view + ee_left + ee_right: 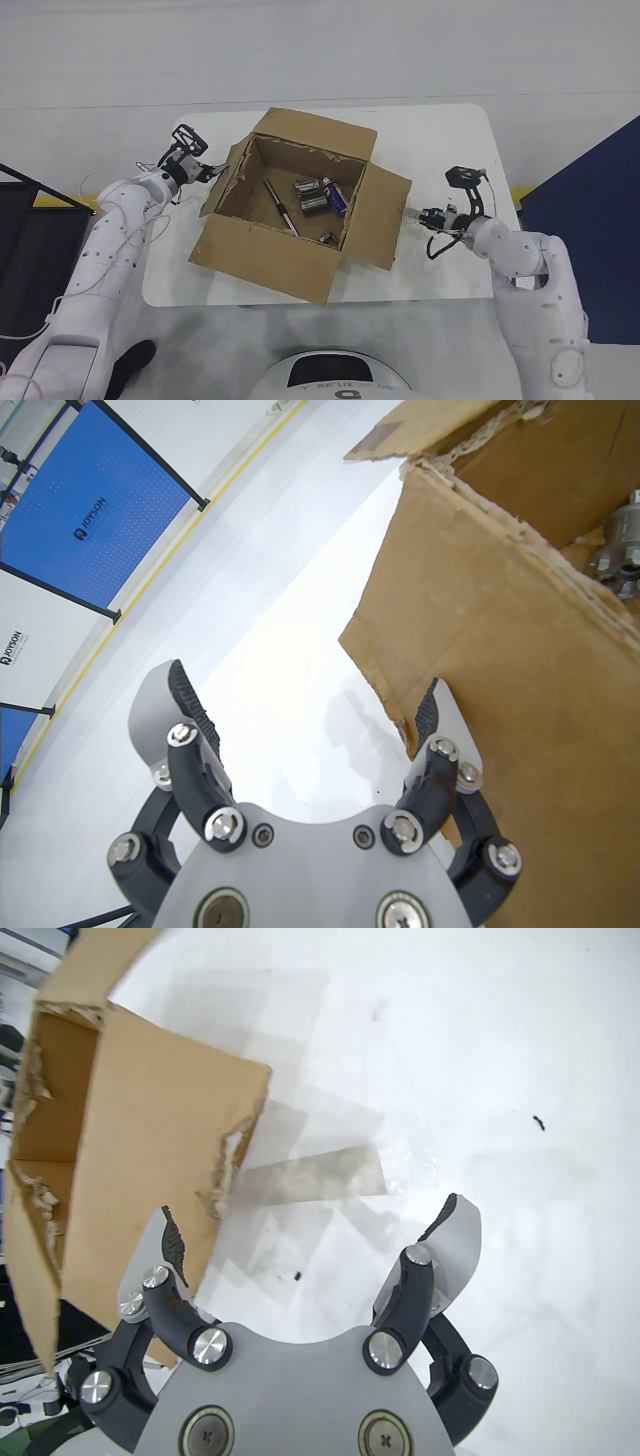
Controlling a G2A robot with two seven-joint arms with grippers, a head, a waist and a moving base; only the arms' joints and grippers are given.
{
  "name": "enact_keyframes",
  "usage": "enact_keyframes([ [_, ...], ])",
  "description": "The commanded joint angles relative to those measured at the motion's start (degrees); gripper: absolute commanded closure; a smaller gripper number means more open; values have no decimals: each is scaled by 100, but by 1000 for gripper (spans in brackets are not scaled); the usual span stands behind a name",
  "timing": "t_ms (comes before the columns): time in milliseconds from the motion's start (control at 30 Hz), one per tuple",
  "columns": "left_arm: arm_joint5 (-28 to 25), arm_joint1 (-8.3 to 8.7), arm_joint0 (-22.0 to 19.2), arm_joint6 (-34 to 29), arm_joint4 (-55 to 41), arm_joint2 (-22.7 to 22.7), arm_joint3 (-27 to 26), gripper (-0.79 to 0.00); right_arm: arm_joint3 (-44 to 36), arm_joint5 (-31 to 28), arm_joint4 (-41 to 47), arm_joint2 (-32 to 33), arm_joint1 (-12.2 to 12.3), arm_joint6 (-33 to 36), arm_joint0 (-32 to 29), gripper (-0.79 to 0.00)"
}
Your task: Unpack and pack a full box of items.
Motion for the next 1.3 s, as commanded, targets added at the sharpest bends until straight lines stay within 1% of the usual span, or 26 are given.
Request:
enact_keyframes([
  [0, 0, 0, 0, 0, 0, 0, 0, -785, 218, 34, -515, -205, 14, 46, 116, -785],
  [133, 0, 0, 0, 0, 0, 0, 0, -785, 623, 387, -1072, -581, 3, -15, 351, -785],
  [233, 0, 0, 0, 0, 0, 0, 0, -785, 856, 390, -1222, -822, -6, 19, 509, -785],
  [300, 0, 0, 0, 0, 0, 0, 0, -785, 943, 198, -882, -845, -13, -25, 580, -785],
  [333, 0, 0, 0, 0, 0, 0, 0, -785, 974, 14, -595, -809, -12, -19, 597, -785],
  [400, 0, 0, 0, 0, 0, 0, 0, -785, 992, -534, 244, -636, 2, 56, 593, -785],
  [467, 0, 0, 0, 0, 0, 0, 0, -785, 1045, -1126, 1132, -366, 40, 296, 574, -785],
  [533, 0, 0, 0, 0, 0, 0, 0, -785, 1127, -1502, 1966, -114, 80, 604, 571, -785],
  [633, 0, 0, 0, 0, 0, 0, 0, -785, 1070, -1772, 2631, 95, 140, 980, 558, -785],
  [700, 0, 0, 0, 0, 0, 0, 0, -785, 848, -1869, 2771, 120, 168, 1061, 485, -785],
  [767, 0, 0, 0, 0, 0, 0, 0, -785, 560, -1857, 2828, 94, 182, 988, 366, -785],
  [900, 0, 0, 0, 0, 0, 0, 0, -785, -217, -1772, 2751, -203, 183, 742, 121, -785],
  [967, 0, 0, 0, 0, 0, 0, 0, -785, -628, -1647, 2327, -429, 181, 512, 31, -785],
  [1067, 273, 10, 157, -81, 93, -27, -80, -785, -1087, -1345, 1361, -909, 169, 170, -24, -785],
  [1167, 494, 25, 357, -70, 24, -131, -78, -785, -1259, -1052, 686, -1426, 152, 96, 102, -785],
  [1267, 669, 50, 586, 61, -103, -284, -38, -785, -1249, -685, 89, -1911, 123, 50, 344, -785],
])
